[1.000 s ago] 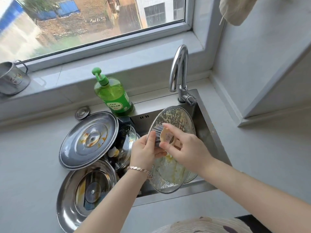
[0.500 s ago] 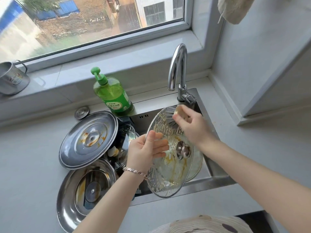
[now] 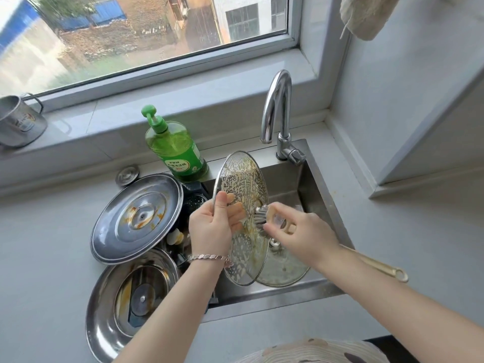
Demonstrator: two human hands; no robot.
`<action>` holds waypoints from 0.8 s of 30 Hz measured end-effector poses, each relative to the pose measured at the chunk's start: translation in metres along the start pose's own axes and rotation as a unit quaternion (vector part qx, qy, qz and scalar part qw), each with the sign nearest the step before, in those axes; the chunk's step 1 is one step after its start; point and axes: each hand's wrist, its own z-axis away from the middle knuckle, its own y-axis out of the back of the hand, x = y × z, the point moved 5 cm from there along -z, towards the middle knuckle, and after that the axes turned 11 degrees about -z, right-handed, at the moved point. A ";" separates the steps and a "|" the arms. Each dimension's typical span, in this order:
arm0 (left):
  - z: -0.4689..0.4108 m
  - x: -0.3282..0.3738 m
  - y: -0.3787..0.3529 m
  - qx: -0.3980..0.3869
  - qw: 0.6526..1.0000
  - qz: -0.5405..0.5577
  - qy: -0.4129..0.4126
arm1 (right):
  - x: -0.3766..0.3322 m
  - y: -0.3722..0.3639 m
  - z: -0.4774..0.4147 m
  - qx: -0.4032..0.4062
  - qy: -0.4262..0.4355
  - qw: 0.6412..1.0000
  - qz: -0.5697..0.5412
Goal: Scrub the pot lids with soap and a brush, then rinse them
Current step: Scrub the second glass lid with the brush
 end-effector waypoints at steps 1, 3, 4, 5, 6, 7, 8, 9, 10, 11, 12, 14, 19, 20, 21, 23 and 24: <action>0.001 0.001 -0.003 -0.005 1.000 -0.006 -0.007 | -0.006 -0.006 0.000 0.004 0.015 1.000 0.024; 0.005 0.003 -0.005 -0.013 1.000 -0.013 -0.022 | -0.001 -0.001 -0.008 0.036 -0.035 0.999 -0.020; 0.006 0.003 -0.005 -0.013 0.999 -0.014 -0.027 | 0.006 0.002 -0.014 0.046 -0.076 0.994 -0.065; 0.007 0.004 -0.004 -0.012 0.999 -0.013 -0.030 | 0.013 0.003 -0.017 0.047 -0.106 0.988 -0.106; 0.007 0.004 -0.002 -0.008 1.000 -0.010 -0.028 | 0.020 0.000 -0.019 0.038 -0.125 0.980 -0.153; 0.006 0.003 0.000 -0.003 1.000 -0.004 -0.021 | 0.023 -0.004 -0.019 0.030 -0.137 0.968 -0.206; 0.006 0.002 0.002 0.003 1.000 0.006 -0.010 | 0.024 -0.007 -0.018 0.028 -0.136 0.960 -0.243; 0.007 0.000 0.003 0.007 1.000 0.017 0.003 | 0.024 -0.010 -0.014 0.025 -0.125 0.962 -0.244; 0.008 -0.002 0.003 0.010 0.999 0.028 0.014 | 0.022 -0.011 -0.011 0.020 -0.107 0.973 -0.204; 0.009 -0.003 0.002 0.012 0.999 0.033 0.022 | 0.020 -0.011 -0.010 0.013 -0.086 0.989 -0.121; 0.011 -0.004 0.000 0.014 0.999 0.034 0.026 | 0.016 -0.009 -0.009 0.006 -0.062 0.998 -0.030; 0.013 -0.005 -0.002 0.017 0.999 0.023 0.022 | 0.011 -0.007 -0.012 -0.002 -0.037 0.998 0.041; 0.015 0.000 0.002 0.013 1.000 0.006 -0.016 | 0.026 -0.013 -0.017 -0.020 -0.270 0.881 -0.389; 0.014 0.000 0.005 0.018 1.000 0.013 -0.010 | 0.030 -0.017 -0.013 -0.035 -0.318 0.848 -0.423; 0.013 -0.001 0.007 0.025 0.999 0.026 0.001 | 0.034 -0.022 -0.009 -0.050 -0.358 0.811 -0.460; 0.011 -0.004 0.009 0.039 0.997 0.054 0.027 | 0.042 -0.031 -0.003 -0.063 -0.415 0.739 -0.527; 0.011 -0.006 0.010 0.045 0.996 0.064 0.037 | 0.044 -0.035 -0.002 -0.060 -0.428 0.714 -0.550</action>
